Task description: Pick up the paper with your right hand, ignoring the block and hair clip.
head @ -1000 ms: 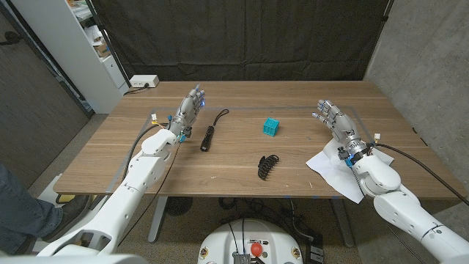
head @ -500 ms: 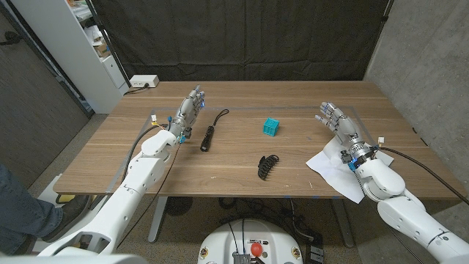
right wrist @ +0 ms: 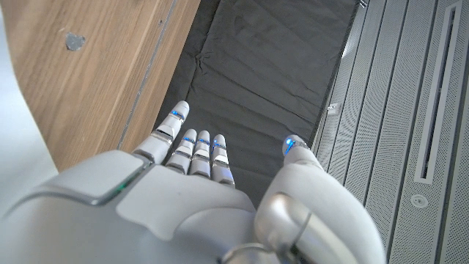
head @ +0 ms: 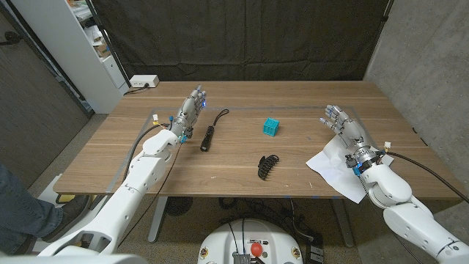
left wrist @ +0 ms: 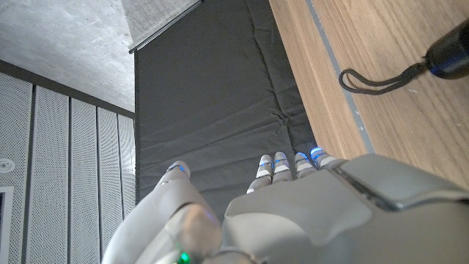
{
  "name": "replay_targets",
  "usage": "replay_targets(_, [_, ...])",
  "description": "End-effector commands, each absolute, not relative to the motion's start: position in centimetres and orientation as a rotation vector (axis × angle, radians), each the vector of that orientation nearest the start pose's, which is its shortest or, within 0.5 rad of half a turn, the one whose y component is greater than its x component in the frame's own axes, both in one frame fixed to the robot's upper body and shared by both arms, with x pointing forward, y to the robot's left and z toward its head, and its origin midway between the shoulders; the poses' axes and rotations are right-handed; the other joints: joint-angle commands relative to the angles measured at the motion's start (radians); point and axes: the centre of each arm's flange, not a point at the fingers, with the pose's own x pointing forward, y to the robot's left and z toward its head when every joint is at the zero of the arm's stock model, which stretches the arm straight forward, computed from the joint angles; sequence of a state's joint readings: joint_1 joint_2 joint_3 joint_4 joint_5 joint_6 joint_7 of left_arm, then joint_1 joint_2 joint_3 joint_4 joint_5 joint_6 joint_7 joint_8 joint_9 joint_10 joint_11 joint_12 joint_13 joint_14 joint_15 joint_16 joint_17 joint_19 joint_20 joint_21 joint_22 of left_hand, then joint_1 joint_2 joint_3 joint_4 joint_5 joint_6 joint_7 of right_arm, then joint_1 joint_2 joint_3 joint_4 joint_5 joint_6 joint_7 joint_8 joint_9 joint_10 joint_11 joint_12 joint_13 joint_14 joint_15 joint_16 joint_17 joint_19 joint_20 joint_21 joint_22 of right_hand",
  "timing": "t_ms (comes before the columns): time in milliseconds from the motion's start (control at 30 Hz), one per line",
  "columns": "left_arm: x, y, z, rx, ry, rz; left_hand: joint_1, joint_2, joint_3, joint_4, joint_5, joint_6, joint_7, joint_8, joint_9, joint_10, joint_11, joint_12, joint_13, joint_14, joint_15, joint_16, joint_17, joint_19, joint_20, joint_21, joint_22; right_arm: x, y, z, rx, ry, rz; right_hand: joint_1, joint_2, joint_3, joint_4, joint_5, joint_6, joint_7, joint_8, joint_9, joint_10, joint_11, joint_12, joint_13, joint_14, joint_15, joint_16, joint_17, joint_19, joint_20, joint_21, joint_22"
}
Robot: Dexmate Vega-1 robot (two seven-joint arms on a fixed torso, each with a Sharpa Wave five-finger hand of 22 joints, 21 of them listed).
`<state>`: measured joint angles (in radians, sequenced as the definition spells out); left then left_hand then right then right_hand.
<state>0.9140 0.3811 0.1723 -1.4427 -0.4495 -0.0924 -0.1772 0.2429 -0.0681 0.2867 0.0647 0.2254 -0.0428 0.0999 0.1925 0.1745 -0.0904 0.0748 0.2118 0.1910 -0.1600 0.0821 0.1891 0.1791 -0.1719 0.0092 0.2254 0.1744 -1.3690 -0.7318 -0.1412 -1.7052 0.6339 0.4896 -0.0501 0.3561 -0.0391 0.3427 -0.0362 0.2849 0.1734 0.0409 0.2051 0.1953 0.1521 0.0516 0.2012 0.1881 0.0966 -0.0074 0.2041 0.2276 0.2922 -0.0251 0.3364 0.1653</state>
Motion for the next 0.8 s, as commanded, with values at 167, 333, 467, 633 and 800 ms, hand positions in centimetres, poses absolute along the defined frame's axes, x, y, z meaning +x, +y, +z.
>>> replay_targets(167, [64.1, 26.4, -1.4, 0.042, -0.551, -0.306, 0.001, 0.012, 0.001, -0.004, 0.0, 0.007, 0.004, -0.003, 0.004, -0.003, -0.001, -0.004, 0.001, -0.008, 0.002, -0.002, 0.002, -0.035, 0.005, -0.002, 0.004, 50.5, -35.4, -9.9, -0.074, -0.7, 0.134, 0.013, 0.003, 0.003, -0.007, 0.005, 0.005, -0.006, 0.0, 0.003, 0.009, 0.001, 0.002, 0.005, 0.01, 0.0, 0.009, -0.001, 0.012, -0.001, -0.006, 0.002])
replay_targets(333, [64.1, 26.4, -1.4, 0.047, -0.547, -0.304, 0.001, 0.012, 0.001, -0.005, -0.001, 0.007, 0.003, -0.003, 0.004, -0.003, -0.001, -0.003, 0.001, -0.008, 0.002, -0.002, 0.002, -0.035, 0.005, -0.003, 0.004, 50.2, -35.3, -10.1, -0.08, -0.701, 0.128, 0.015, 0.002, 0.003, -0.009, 0.006, 0.008, -0.007, 0.001, 0.003, 0.009, 0.0, 0.001, 0.005, 0.011, -0.001, 0.009, -0.002, 0.014, -0.002, -0.008, 0.002])
replay_targets(467, [64.1, 26.4, -1.2, 0.051, -0.547, -0.305, 0.001, 0.013, 0.001, -0.005, -0.001, 0.007, 0.003, -0.003, 0.004, -0.004, -0.001, -0.004, 0.001, -0.009, 0.003, -0.003, 0.002, -0.036, 0.007, -0.004, 0.004, 49.9, -35.3, -10.3, -0.094, -0.704, 0.12, 0.018, 0.002, 0.003, -0.011, 0.006, 0.01, -0.01, 0.001, 0.003, 0.011, 0.001, 0.002, 0.005, 0.012, -0.001, 0.009, -0.003, 0.016, -0.002, -0.011, 0.002])
replay_targets(633, [64.0, 26.4, -1.0, 0.052, -0.553, -0.307, 0.002, 0.013, 0.0, -0.006, -0.001, 0.006, 0.003, -0.003, 0.004, -0.005, -0.001, -0.004, 0.001, -0.008, 0.003, -0.002, 0.002, -0.037, 0.009, -0.005, 0.004, 49.5, -35.3, -10.4, -0.12, -0.702, 0.106, 0.02, 0.002, 0.004, -0.013, 0.007, 0.012, -0.012, 0.002, 0.002, 0.013, -0.001, 0.002, 0.005, 0.013, -0.003, 0.009, -0.004, 0.018, -0.002, -0.013, 0.002])
replay_targets(800, [64.0, 26.3, -1.0, 0.045, -0.551, -0.312, 0.002, 0.014, 0.0, -0.006, -0.002, 0.007, 0.003, -0.003, 0.004, -0.004, -0.002, -0.004, 0.001, -0.008, 0.002, -0.002, 0.002, -0.037, 0.01, -0.007, 0.004, 49.1, -35.3, -10.5, -0.149, -0.714, 0.077, 0.023, 0.002, 0.004, -0.016, 0.007, 0.015, -0.015, 0.003, 0.002, 0.017, -0.002, 0.003, 0.006, 0.016, -0.004, 0.009, -0.005, 0.021, -0.002, -0.016, 0.002])
